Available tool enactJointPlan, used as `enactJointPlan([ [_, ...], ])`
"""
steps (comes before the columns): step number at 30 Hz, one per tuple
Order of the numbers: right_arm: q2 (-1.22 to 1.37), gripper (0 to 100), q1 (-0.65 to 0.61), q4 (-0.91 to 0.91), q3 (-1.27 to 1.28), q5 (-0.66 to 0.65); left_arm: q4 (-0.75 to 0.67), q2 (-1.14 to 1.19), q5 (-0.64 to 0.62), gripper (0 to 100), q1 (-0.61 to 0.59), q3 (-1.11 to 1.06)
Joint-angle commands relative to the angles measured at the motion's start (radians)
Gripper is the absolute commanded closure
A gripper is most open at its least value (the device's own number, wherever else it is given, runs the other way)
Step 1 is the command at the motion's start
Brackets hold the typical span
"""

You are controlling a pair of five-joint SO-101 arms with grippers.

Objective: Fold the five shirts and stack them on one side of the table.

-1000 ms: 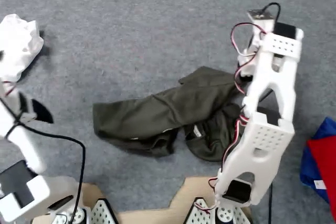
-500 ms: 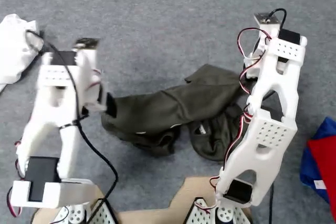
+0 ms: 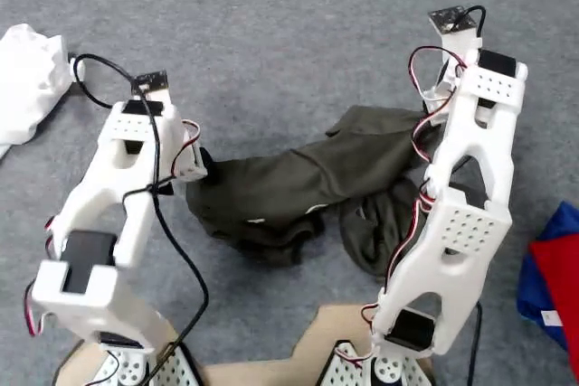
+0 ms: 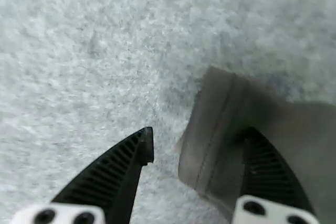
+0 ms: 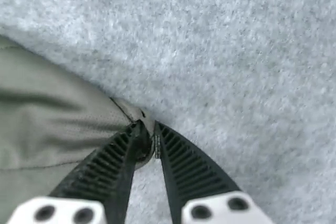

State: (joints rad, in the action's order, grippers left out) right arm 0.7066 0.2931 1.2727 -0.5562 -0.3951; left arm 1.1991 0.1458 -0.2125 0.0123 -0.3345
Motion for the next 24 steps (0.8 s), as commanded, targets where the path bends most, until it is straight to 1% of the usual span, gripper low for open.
enactJointPlan([
  [1, -0.005, 99.0, -0.01, -0.038, -0.005, -0.003, -0.009, 0.051, -0.066, 72, 0.014, 0.078],
  [6, 0.039, 99.0, -0.012, -0.057, -0.015, -0.003, -0.008, 0.125, -0.127, 74, 0.015, 0.12],
  [8, 0.062, 99.0, -0.013, -0.064, -0.033, -0.003, -0.008, 0.134, -0.141, 79, 0.021, 0.12],
  [12, 0.094, 99.0, -0.012, -0.058, -0.07, -0.003, -0.011, 0.136, -0.137, 94, 0.069, 0.12],
  [14, 0.102, 99.0, -0.01, -0.058, -0.073, -0.003, -0.008, 0.136, -0.137, 98, 0.092, 0.138],
  [19, 0.11, 99.0, -0.012, -0.058, -0.073, -0.003, 0.06, 0.136, -0.141, 98, 0.094, 0.256],
  [24, 0.11, 99.0, -0.015, -0.063, -0.065, -0.003, 0.137, 0.136, -0.141, 98, 0.041, 0.453],
])
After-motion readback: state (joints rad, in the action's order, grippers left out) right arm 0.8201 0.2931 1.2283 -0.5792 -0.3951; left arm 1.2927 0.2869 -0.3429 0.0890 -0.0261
